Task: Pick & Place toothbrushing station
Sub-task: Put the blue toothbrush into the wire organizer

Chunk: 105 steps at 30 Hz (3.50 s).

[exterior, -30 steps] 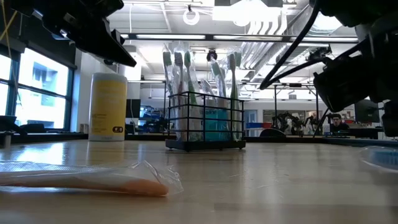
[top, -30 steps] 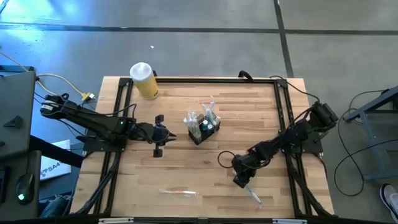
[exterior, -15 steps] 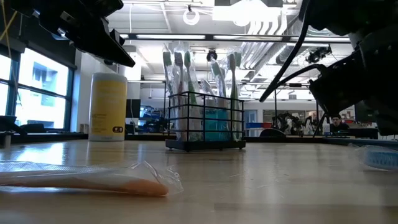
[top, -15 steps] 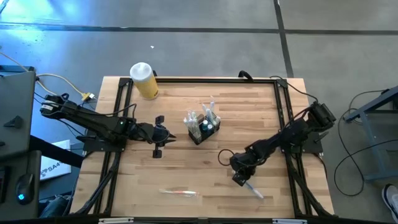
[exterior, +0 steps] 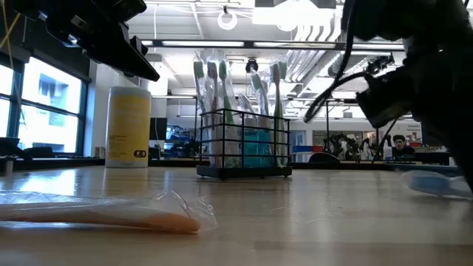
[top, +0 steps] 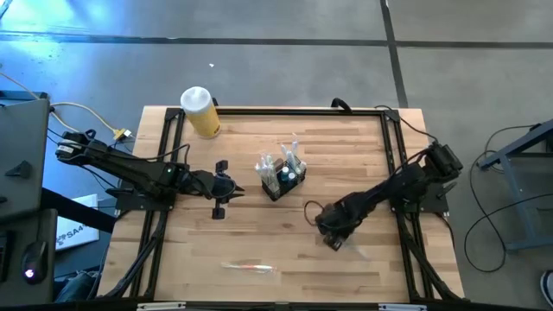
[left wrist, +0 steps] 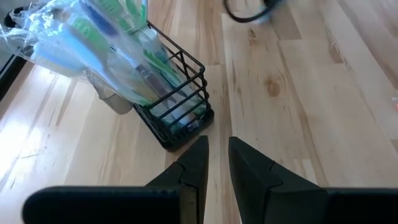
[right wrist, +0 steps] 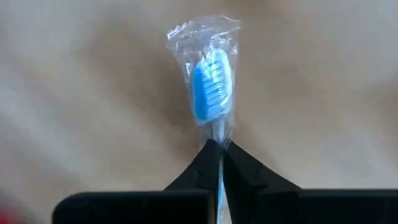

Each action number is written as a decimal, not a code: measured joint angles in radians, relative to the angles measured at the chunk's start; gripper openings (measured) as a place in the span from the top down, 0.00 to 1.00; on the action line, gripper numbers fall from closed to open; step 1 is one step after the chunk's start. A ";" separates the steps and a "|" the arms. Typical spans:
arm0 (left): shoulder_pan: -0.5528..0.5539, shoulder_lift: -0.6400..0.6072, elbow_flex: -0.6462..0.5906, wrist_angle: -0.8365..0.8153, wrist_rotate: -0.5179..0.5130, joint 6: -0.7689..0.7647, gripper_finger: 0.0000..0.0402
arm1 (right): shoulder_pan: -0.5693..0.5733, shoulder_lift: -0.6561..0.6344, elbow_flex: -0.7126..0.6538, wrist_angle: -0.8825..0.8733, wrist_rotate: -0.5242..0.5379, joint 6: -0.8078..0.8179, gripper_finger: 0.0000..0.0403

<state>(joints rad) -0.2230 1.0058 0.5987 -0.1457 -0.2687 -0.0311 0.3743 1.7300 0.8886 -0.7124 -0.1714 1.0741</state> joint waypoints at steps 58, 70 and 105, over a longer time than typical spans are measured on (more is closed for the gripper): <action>0.000 0.000 0.000 -0.012 0.068 0.027 0.85 | 0.080 -0.107 0.291 0.164 1.643 -0.538 0.99; 0.000 0.000 0.000 -0.015 0.068 0.027 0.85 | -0.055 -0.107 0.291 0.522 1.393 -0.884 0.99; 0.000 0.000 0.000 -0.045 0.105 0.000 0.85 | -0.194 -0.115 -0.015 1.350 0.994 -1.099 0.99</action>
<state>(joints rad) -0.2226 1.0061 0.5983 -0.1904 -0.1642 -0.0315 0.1806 1.6154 0.8733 0.6379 0.8223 -0.0245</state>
